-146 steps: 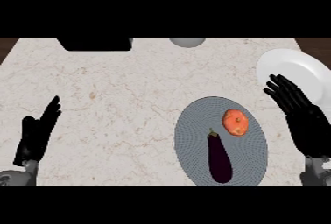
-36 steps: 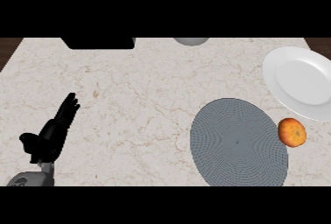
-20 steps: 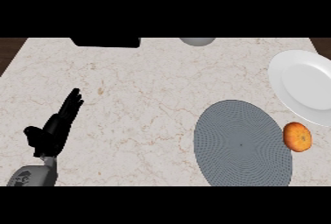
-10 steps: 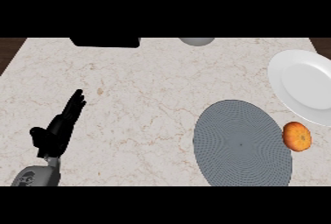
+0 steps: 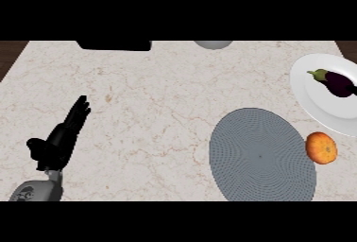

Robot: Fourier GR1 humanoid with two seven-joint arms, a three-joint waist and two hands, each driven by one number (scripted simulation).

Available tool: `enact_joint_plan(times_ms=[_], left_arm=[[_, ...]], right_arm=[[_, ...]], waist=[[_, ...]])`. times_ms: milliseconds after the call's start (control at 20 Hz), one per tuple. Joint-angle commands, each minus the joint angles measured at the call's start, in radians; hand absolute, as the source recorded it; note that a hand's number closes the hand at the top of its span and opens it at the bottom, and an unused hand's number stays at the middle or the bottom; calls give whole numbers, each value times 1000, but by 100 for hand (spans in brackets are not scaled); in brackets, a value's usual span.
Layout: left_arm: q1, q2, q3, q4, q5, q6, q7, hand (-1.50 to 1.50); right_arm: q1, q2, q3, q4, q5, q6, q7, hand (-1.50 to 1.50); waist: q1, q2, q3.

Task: Pick the eggplant from the placemat and place it in the plate

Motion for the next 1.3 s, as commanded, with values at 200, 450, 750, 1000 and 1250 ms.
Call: enact_joint_plan(times_ms=[200, 450, 750, 1000, 1250], left_arm=[[25, -1, 8, -8, 1, -20, -20, 0], [-12, 5, 17, -12, -9, -4, 7, 0], [31, -2, 16, -24, -2, -15, -7, 0], [22, -28, 8, -15, -8, 1, -12, 0], [21, -18, 10, -8, -6, -14, -7, 0]], right_arm=[[-52, 28, -63, 82, -56, 15, 61, -150], [-36, -27, -216, 89, -214, 88, 10, -150], [37, -153, -337, 135, -339, 290, 12, -150], [165, -243, -366, 133, -368, 447, -69, -150], [258, -245, -362, 118, -364, 507, -160, -150]], waist=[[9, 5, 1], [-1, 4, 2], [1, 7, 5], [-7, 14, 8], [2, 14, 9]])
